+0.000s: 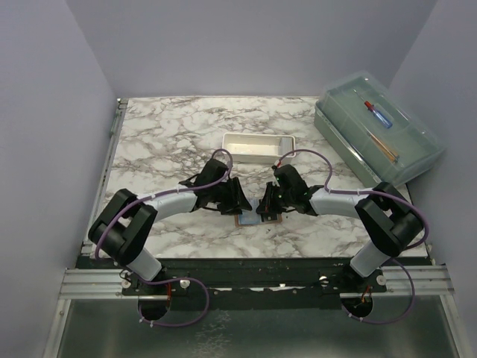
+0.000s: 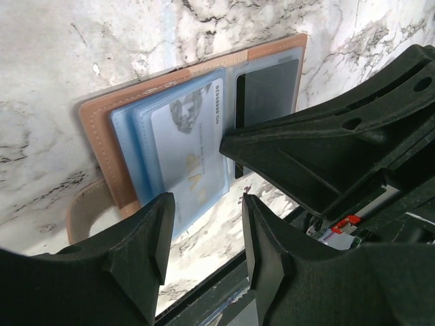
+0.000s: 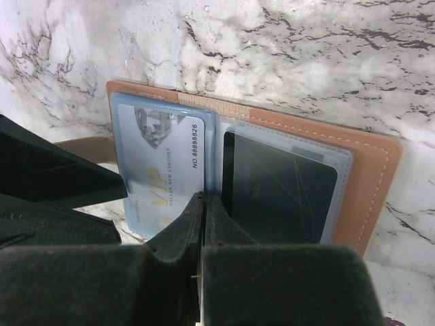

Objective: Put the credit cards into the card holder
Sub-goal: Turn over the card holder at the center of the board.

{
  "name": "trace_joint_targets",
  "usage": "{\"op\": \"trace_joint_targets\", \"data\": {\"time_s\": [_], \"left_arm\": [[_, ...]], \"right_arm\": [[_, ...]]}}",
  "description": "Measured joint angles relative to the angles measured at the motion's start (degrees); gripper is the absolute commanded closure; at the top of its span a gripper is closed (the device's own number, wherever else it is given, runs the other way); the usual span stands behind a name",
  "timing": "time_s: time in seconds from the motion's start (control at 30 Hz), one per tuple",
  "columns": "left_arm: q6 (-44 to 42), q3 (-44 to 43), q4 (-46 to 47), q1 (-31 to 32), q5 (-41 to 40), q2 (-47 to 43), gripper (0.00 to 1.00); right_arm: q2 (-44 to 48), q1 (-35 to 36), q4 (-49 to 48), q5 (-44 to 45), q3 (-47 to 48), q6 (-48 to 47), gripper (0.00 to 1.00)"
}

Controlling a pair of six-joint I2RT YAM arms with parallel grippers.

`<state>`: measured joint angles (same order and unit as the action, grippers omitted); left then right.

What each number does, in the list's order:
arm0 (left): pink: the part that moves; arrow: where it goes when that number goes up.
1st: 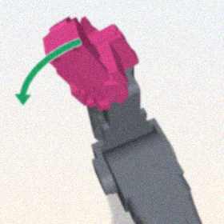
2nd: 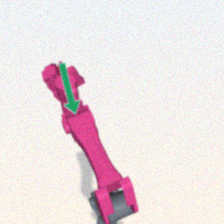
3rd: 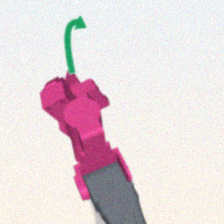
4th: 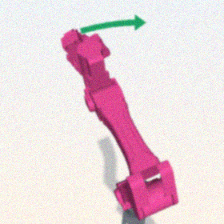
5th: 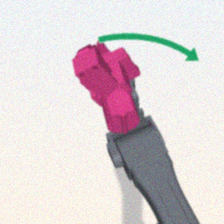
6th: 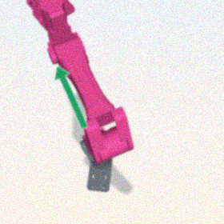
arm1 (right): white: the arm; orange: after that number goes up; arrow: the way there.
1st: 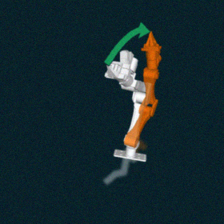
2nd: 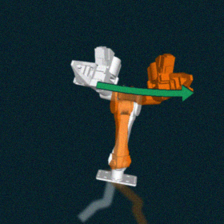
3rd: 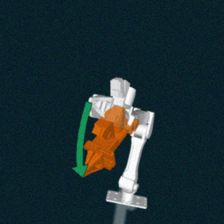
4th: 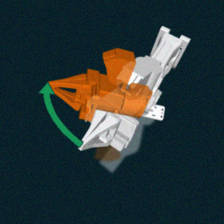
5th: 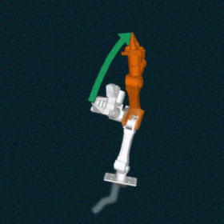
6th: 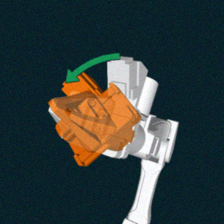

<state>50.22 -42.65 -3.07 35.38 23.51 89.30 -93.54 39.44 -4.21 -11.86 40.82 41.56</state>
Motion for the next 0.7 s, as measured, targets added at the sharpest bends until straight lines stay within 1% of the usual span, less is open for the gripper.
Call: {"op": "trace_joint_targets", "data": {"time_s": [0.1,0.27,0.47,0.7], "left_arm": [[-0.1,-0.6,0.1,0.4,0.0,0.3,0.49],[-0.2,-1.0,0.2,0.7,0.0,0.1,0.38],[-1.1,-1.0,-1.5,0.7,-2.6,-2.8,0.38],[-1.5,-1.0,-2.8,0.7,-3.7,-2.9,0.38]], "right_arm": [[0.0,0.0,-0.1,0.0,0.0,0.0,1.0],[-0.1,0.0,-0.1,0.0,0.0,0.0,1.0],[-0.1,0.0,-0.2,0.0,0.0,0.0,1.0],[-0.1,0.0,-0.2,0.0,0.0,0.0,1.0]]}}
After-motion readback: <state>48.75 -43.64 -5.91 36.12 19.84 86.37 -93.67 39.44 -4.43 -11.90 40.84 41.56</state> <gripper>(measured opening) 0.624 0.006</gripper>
